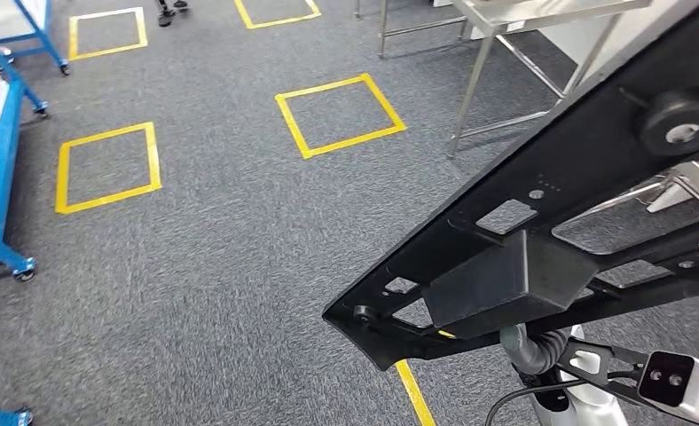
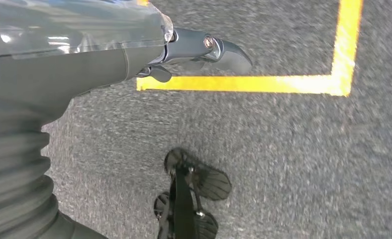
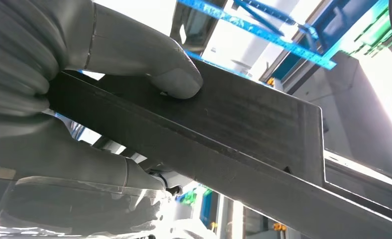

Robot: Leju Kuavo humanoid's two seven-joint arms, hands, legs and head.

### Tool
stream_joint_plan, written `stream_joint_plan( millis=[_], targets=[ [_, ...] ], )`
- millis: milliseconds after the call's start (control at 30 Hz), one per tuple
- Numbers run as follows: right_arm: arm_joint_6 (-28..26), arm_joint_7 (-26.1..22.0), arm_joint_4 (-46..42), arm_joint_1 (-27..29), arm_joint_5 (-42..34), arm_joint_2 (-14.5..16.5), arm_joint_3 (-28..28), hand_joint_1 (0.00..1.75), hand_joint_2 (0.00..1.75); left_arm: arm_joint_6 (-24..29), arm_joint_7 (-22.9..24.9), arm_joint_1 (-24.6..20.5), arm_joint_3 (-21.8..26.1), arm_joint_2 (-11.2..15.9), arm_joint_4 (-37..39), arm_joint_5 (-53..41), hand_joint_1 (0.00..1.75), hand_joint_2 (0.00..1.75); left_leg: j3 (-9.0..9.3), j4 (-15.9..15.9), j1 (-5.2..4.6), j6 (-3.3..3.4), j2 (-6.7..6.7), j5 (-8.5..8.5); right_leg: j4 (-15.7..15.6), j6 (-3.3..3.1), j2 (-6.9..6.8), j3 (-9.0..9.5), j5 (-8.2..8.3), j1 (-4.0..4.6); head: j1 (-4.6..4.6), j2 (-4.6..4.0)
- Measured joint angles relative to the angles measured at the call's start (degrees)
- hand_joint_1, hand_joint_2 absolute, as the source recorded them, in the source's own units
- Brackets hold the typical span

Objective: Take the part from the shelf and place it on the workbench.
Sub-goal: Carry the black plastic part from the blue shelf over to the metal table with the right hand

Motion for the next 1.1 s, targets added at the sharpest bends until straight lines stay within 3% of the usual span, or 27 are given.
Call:
stream_joint_plan(
  millis=[67,133,200,267,333,367,400,433,500,567,633,700,767,833,867,900,933,1000,1067,1100],
  targets=[
    [-0.2,0.0,0.0,0.1,-0.1,0.0,0.2,1.75,1.75,0.0,0.3,-0.1,0.0,-0.1,0.0,0.1,0.0,1.75,0.88,-2.1,-0.03,0.53,-0.94,0.11,0.2,0.67,1.1,-0.5,0.08,-0.09,0.01,0.0],
    [-0.2,0.0,0.0,0.3,-0.1,0.2,0.3,1.75,1.75,0.1,0.3,-0.4,0.0,-0.3,0.0,0.2,0.0,1.75,1.07,-2.5,-0.06,1.35,0.31,0.43,0.2,1.38,1.42,-0.78,0.22,-0.19,0.01,0.0],
    [-0.3,0.0,-0.1,0.3,-0.1,0.3,0.3,1.75,1.75,0.1,0.3,-0.5,0.0,-0.5,0.0,0.2,0.0,1.75,1.29,-2.9,0.07,2.19,1.59,0.71,2.5,1.85,-1.03,-1.88,-1.21,-0.07,0.01,0.0],
    [-0.3,0.0,-0.1,0.3,-0.1,0.3,0.4,1.75,1.75,0.1,0.3,-0.3,0.0,-0.6,0.0,0.2,0.0,1.75,1.33,-3.0,0.0,2.62,2.87,0.68,9.3,2.13,-3.91,-5.21,-4.71,-0.13,0.01,0.0],
    [-0.3,0.0,-0.1,0.4,-0.1,0.3,0.5,1.75,1.75,0.1,0.3,-0.2,0.0,-0.6,0.0,0.2,0.0,1.75,1.32,-3.0,-0.13,2.7,4.23,0.53,16.1,2.37,-4.66,-8.67,-7.06,-0.39,0.0,0.0],
    [-0.4,0.0,-0.1,0.4,-0.1,0.3,0.5,1.75,1.75,0.1,0.3,-0.2,0.0,-0.6,0.0,0.2,0.0,1.75,1.37,-3.0,-0.17,2.68,4.91,0.43,16.9,2.4,-4.8,-9.09,-6.75,-0.48,0.0,0.0],
    [-0.5,0.0,-0.1,0.4,-0.1,0.3,0.6,1.75,1.75,0.1,0.3,-0.2,0.0,-0.7,0.0,0.2,0.0,1.75,1.49,-3.0,-0.2,2.61,5.56,0.31,15.3,2.35,-5.03,-8.28,-5.42,-0.51,0.0,0.01],
    [-0.8,0.0,0.0,0.4,-0.1,0.3,0.6,1.75,1.75,0.1,0.3,-0.2,0.0,-0.8,0.0,0.1,0.0,1.75,1.71,-3.0,-0.23,2.49,6.17,0.15,11.5,2.16,-5.64,-6.32,-3.4,-0.46,0.0,0.01],
    [-1.5,0.0,0.0,0.3,-0.1,0.3,0.7,1.75,1.75,-0.1,0.3,-0.3,0.0,-0.9,0.0,-0.1,0.0,1.75,2.18,-3.0,-0.45,2.05,7.26,-0.24,3.4,1.52,-8.51,-2.07,-0.56,0.09,0.0,0.01],
    [-2.0,0.0,0.0,0.2,-0.1,0.3,0.8,1.75,1.75,-0.2,0.3,-0.3,0.0,-1.0,0.0,-0.3,0.0,1.75,2.49,-3.0,-0.73,1.49,8.32,-0.6,0.1,0.95,-9.93,-0.51,-0.07,0.71,0.0,0.0],
    [-2.2,0.0,0.1,0.3,-0.1,0.3,0.9,1.75,1.75,-0.3,0.4,-0.4,0.0,-1.1,0.0,-0.4,0.0,1.75,2.8,-3.1,-0.83,0.92,9.34,-0.91,-0.1,0.47,-8.4,-0.64,0.07,0.71,0.0,0.0],
    [-2.4,0.0,0.3,0.1,-0.2,0.3,1.3,1.75,1.75,-0.2,0.3,-0.5,0.0,-1.2,0.0,-0.3,0.0,1.75,2.52,-1.7,-0.67,0.32,7.45,-2.21,-0.6,-0.09,-7.03,-0.42,0.36,0.37,-0.01,0.0],
    [-2.7,0.0,0.7,-0.2,-0.3,0.3,1.8,1.75,1.75,0.1,0.4,-0.5,0.0,-1.3,0.0,-0.1,0.0,1.75,-0.11,4.3,-0.46,-0.04,4.13,-5.53,-0.8,-0.55,-5.76,-0.25,0.48,0.17,-0.01,0.0],
    [-3.0,0.0,1.4,-0.4,-0.3,0.3,2.4,1.75,1.75,0.6,0.6,-0.3,0.1,-1.4,0.0,0.1,0.0,1.75,-3.99,11.8,-0.42,-0.15,3.08,-8.32,-0.8,-0.79,-4.24,-0.23,0.43,0.23,0.0,0.0],
    [-3.0,0.0,1.7,-0.5,-0.3,0.3,2.7,1.75,1.75,0.8,0.8,-0.2,0.1,-1.5,0.0,0.3,0.0,1.75,-5.07,13.5,-0.41,-0.17,3.02,-8.2,-0.7,-0.81,-3.36,-0.19,0.4,0.25,0.0,0.0],
    [-3.1,0.0,2.0,-0.6,-0.3,0.3,3.0,1.75,1.75,1.0,1.0,-0.1,0.2,-1.5,0.0,0.3,0.0,1.75,-5.01,12.6,-0.38,-0.15,2.95,-6.78,-0.6,-0.77,-2.44,-0.11,0.36,0.25,0.0,0.0],
    [-3.2,0.0,2.3,-0.8,-0.4,0.3,3.3,1.75,1.75,1.1,1.0,0.0,0.2,-1.6,0.0,0.4,0.0,1.75,-3.96,9.6,-0.33,-0.09,2.6,-4.49,-0.4,-0.66,-1.58,-0.01,0.27,0.22,0.0,0.0],
    [-3.8,0.0,2.7,-1.2,-0.3,0.3,3.9,1.75,1.75,1.3,1.0,0.1,0.3,-1.6,0.0,0.4,0.0,1.75,-0.99,1.8,-0.12,0.16,0.32,-0.54,0.0,-0.27,-0.08,-0.05,-0.01,0.18,0.0,0.0],
    [-4.7,0.0,3.0,-1.5,-0.1,0.3,4.4,1.75,1.75,1.1,0.5,0.2,0.3,-1.7,0.0,0.3,0.0,1.75,0.45,-1.8,-0.11,0.52,-1.45,0.4,0.4,0.36,1.15,-0.48,-0.08,0.04,-0.01,0.0],
    [-5.1,0.0,3.1,-1.5,-0.1,0.3,4.6,1.75,1.75,0.9,0.2,0.1,0.4,-1.7,0.0,0.3,0.0,1.75,0.59,-2.0,-0.19,0.76,-1.31,0.23,0.4,0.73,1.76,-0.68,0.01,-0.07,-0.01,0.0]
  ],
)
